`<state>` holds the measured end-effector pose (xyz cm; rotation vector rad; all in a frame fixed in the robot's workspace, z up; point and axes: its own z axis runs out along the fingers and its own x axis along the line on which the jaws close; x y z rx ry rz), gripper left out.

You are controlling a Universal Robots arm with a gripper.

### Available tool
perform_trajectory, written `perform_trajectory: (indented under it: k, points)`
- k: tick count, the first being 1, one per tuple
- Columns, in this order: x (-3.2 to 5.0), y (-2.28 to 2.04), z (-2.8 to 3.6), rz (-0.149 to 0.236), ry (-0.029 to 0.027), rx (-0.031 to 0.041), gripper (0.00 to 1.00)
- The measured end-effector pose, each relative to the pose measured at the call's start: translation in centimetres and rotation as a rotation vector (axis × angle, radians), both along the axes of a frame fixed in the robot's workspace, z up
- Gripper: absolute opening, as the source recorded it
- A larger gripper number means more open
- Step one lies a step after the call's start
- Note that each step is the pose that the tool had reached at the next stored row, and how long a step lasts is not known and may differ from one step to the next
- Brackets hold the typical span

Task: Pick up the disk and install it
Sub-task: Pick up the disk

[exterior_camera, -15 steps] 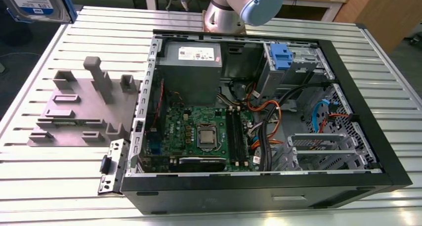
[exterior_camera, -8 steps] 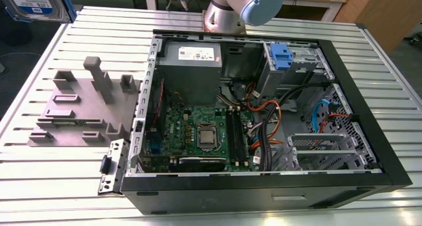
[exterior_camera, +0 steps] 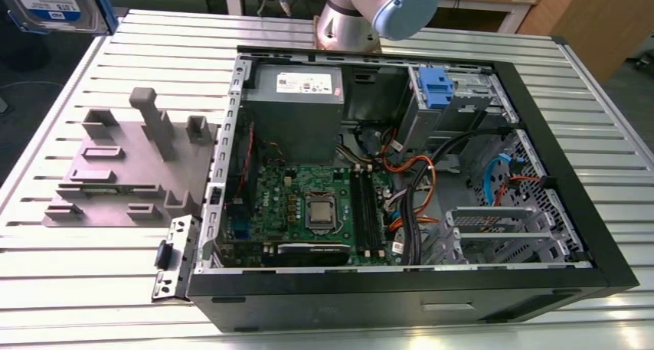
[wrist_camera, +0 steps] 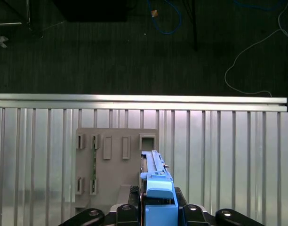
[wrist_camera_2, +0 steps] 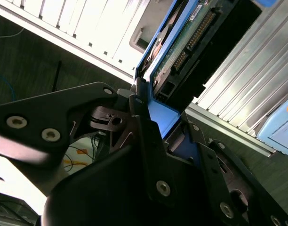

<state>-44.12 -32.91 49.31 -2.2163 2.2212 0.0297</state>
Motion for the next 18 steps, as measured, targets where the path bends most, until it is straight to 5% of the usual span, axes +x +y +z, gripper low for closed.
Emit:
perform_trajectory:
  k: [18]
  points:
    - [0.73, -0.41, 0.08, 0.000, -0.0001, 0.0000, 0.36]
